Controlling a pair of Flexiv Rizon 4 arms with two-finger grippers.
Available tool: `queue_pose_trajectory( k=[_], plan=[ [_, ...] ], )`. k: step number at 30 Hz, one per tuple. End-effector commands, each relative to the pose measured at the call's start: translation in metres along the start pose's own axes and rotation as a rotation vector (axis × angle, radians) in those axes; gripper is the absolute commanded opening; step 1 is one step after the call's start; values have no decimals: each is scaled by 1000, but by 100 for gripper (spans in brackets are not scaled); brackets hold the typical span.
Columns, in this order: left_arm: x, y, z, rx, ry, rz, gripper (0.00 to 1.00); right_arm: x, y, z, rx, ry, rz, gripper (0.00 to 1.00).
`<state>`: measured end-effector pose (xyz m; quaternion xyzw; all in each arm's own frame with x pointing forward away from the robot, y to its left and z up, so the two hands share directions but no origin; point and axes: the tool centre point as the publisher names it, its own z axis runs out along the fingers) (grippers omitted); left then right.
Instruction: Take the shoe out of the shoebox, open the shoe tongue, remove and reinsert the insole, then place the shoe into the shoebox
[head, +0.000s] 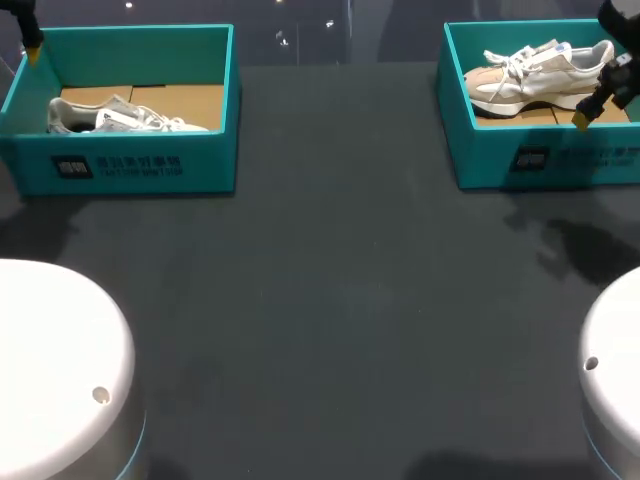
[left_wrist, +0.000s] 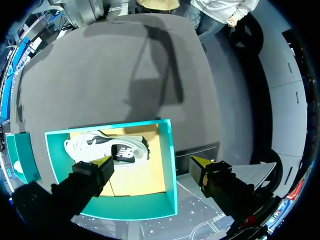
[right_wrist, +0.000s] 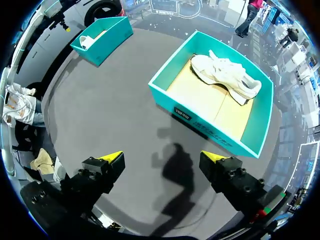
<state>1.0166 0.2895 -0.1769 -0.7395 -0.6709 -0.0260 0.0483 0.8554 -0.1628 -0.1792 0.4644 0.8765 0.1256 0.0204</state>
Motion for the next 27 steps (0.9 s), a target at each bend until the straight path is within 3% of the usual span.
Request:
queue_pose_trajectory(
  k=[1,13,21,27],
  plan=[
    [1,1,-1,2,1,1,100,-32,20,4,117,-3,22,100],
    [1,1,-1,2,1,1,100,-124,56,17,129,-32,169,100],
    [1,1,-1,2,1,1,100,-165,71,25,135,-80,252,100],
    [1,1,-1,2,1,1,100,-193,77,31,134,-90,199,100]
  ],
)
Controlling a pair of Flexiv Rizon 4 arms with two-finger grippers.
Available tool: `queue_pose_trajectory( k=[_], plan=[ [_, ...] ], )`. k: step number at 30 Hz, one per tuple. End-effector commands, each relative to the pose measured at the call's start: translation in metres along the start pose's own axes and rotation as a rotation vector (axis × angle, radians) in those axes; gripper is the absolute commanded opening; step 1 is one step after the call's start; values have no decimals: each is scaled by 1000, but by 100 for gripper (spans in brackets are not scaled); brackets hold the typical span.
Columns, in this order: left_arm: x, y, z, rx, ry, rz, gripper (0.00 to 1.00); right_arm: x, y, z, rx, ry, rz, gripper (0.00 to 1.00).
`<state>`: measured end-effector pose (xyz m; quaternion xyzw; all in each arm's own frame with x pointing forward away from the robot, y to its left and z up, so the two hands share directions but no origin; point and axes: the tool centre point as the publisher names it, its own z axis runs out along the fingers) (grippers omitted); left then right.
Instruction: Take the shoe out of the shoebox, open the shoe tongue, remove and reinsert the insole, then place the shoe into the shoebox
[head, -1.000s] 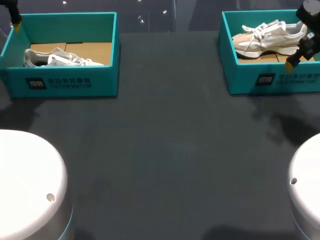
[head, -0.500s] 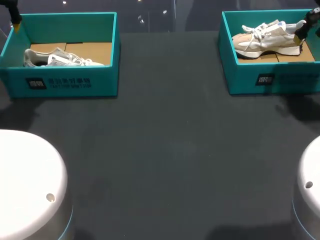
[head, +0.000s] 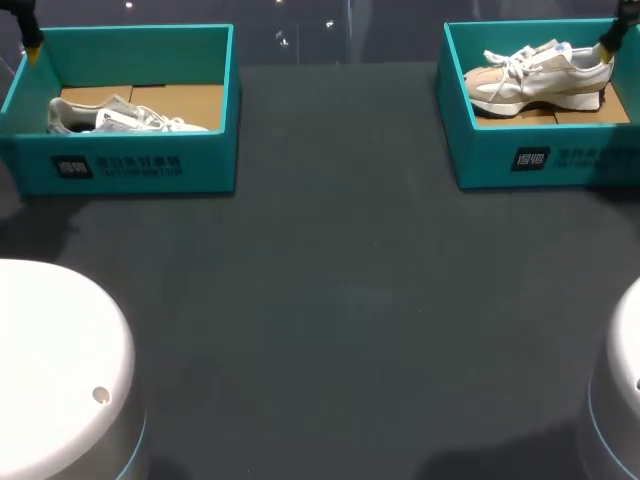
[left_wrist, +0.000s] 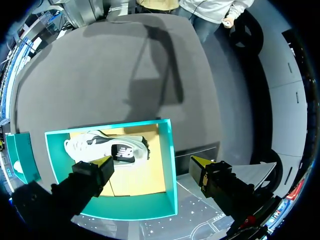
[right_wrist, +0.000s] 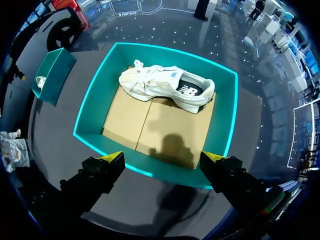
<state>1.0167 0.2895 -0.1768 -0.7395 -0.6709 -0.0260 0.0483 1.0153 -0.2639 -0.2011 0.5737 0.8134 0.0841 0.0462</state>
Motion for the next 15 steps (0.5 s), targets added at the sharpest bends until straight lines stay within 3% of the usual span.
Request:
queue_pose_trajectory(
  k=[1,15],
  plan=[
    [1,1,0,2,1,1,100,-15,11,7,96,12,-49,100],
    [1,1,0,2,1,1,100,-16,11,11,102,15,-2,100]
  ],
)
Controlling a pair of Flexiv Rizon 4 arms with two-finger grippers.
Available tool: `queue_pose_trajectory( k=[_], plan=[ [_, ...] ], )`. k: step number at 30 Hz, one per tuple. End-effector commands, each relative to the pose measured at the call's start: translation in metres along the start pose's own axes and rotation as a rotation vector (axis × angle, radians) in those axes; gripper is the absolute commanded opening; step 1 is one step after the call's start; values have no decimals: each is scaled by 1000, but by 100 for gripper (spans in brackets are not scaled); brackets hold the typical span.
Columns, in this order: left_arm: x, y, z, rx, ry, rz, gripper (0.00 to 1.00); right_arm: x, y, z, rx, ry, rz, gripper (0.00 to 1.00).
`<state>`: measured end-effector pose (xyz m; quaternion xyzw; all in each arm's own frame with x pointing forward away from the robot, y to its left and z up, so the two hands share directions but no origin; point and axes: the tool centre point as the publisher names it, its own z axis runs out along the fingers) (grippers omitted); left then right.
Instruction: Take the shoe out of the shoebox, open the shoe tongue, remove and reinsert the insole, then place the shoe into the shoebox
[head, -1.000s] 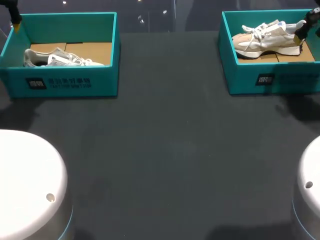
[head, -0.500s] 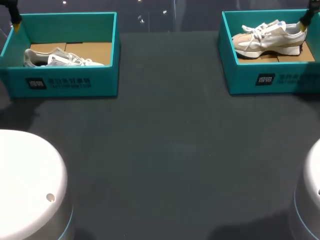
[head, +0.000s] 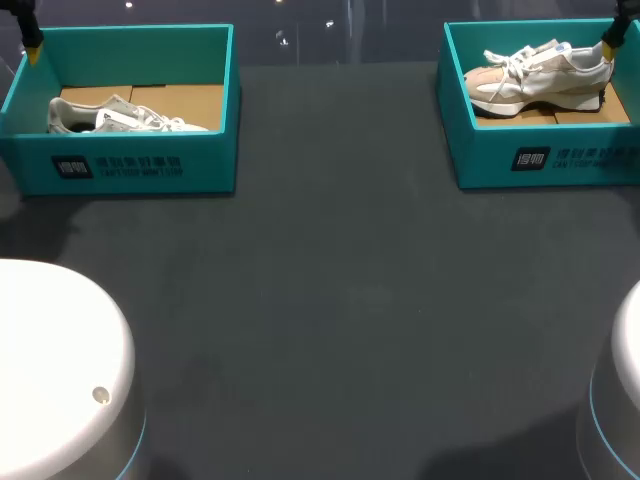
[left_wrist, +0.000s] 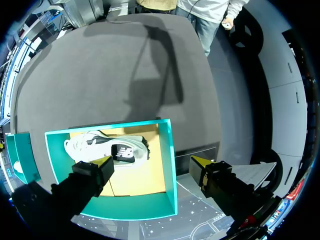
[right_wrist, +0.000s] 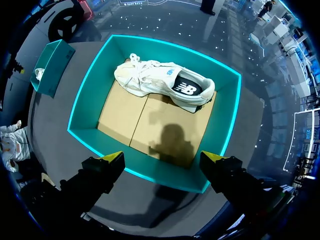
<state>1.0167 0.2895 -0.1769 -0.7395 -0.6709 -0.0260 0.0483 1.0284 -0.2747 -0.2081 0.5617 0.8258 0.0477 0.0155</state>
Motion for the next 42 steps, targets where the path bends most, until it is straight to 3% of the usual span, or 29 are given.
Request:
queue_pose_trajectory(
  k=[1,12,26,37,42],
  plan=[
    [1,1,0,2,1,1,100,-3,5,3,27,-6,50,100],
    [1,1,0,2,1,1,100,-24,26,10,35,-55,139,100],
    [1,1,0,2,1,1,100,-65,66,36,51,-54,164,100],
    [1,1,0,2,1,1,100,-85,103,57,83,-79,173,100],
    [1,1,0,2,1,1,100,-93,110,68,92,-79,191,100]
  ],
)
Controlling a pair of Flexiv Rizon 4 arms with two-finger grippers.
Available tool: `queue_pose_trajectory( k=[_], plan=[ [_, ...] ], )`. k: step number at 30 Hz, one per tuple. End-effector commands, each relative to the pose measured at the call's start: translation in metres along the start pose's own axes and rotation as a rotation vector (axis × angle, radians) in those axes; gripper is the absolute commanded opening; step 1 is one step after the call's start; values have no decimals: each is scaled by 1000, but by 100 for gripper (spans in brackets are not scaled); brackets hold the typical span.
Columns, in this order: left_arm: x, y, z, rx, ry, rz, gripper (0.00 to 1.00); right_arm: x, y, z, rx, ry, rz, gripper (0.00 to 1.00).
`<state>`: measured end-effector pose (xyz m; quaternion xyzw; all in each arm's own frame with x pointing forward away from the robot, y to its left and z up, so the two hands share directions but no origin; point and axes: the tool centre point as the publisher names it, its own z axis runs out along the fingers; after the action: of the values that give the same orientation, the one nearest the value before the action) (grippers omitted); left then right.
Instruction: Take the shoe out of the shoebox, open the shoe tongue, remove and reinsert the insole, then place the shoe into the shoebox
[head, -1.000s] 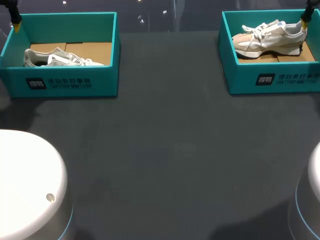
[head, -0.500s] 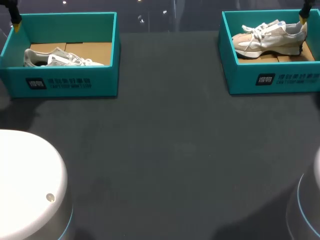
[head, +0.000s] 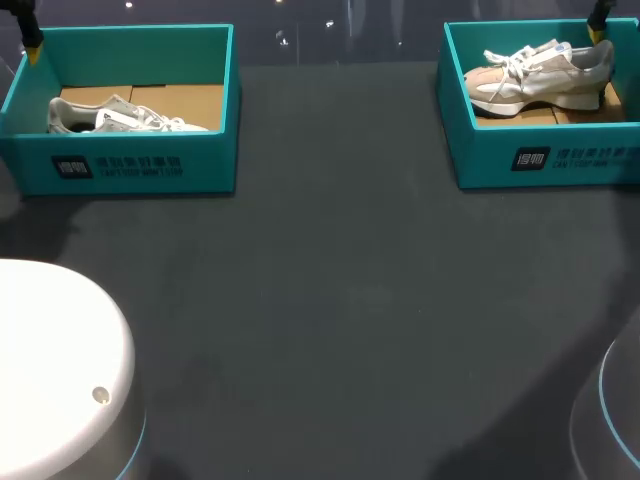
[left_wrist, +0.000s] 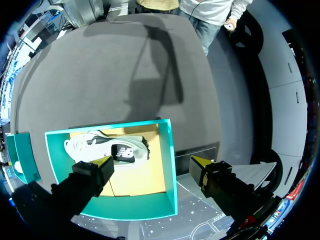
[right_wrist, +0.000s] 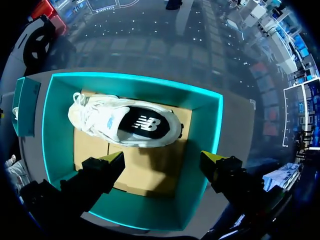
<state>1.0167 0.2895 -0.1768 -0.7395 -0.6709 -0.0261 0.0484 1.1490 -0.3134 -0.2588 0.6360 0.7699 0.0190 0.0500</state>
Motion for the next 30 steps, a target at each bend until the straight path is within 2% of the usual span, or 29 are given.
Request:
queue_pose_trajectory(
  k=[1,12,19,30],
  plan=[
    [1,1,0,2,1,1,100,-8,21,13,88,11,11,100],
    [1,1,0,2,1,1,100,-11,31,35,113,18,54,100],
    [1,1,0,2,1,1,100,-16,30,47,129,18,77,90],
    [1,1,0,2,1,1,100,-23,27,65,146,22,95,86]
  ],
)
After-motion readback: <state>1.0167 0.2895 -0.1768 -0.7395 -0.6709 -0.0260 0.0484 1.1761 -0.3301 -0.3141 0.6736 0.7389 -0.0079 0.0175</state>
